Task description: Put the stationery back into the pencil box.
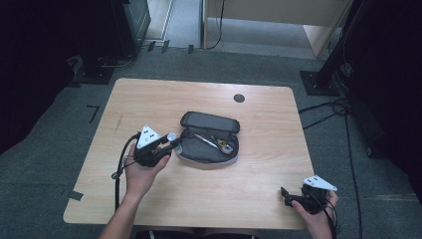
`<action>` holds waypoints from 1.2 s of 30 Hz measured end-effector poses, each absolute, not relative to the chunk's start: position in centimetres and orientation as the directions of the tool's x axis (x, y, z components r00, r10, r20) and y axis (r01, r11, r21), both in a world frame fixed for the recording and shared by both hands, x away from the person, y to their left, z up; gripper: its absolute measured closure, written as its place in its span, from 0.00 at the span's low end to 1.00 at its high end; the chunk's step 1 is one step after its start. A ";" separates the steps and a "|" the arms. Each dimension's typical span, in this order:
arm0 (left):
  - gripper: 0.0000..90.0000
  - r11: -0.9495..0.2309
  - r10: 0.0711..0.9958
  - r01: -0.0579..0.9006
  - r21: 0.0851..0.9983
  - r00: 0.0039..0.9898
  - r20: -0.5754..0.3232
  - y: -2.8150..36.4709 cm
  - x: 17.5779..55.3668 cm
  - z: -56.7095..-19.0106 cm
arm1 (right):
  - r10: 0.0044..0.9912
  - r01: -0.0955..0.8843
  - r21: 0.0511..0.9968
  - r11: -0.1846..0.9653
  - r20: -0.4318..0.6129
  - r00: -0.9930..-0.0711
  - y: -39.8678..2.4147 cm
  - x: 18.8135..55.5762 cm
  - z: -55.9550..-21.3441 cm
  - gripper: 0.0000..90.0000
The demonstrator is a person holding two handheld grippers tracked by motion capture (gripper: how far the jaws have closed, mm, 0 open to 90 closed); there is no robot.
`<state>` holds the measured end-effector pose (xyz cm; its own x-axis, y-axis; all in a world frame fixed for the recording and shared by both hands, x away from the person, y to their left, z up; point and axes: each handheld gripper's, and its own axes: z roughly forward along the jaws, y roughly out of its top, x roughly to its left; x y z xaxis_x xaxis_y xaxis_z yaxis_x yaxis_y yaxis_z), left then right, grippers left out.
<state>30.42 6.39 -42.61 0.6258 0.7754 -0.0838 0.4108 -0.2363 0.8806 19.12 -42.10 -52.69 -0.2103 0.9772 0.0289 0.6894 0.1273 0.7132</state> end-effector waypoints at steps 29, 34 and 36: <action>0.74 -0.453 0.742 0.341 0.824 0.656 0.137 0.3 31.4 -46.4 | 0.977 0.689 0.713 0.127 0.029 -0.210 -42.1 19.1 -52.7 0.01; 0.74 -0.432 0.733 0.343 0.834 0.672 0.103 -0.2 31.5 -46.5 | 0.977 0.689 0.713 0.129 0.028 -0.211 -42.1 19.1 -52.7 0.01; 0.74 -0.396 0.730 0.359 0.845 0.681 0.052 -0.3 31.6 -46.5 | 0.977 0.689 0.713 0.128 0.029 -0.211 -42.1 19.1 -52.7 0.01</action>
<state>31.60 -0.31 -46.49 0.6813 0.7301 0.0524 0.3592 -0.3959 0.8451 19.11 -42.12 -52.69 -0.2109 0.9771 0.0286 0.6893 0.1280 0.7131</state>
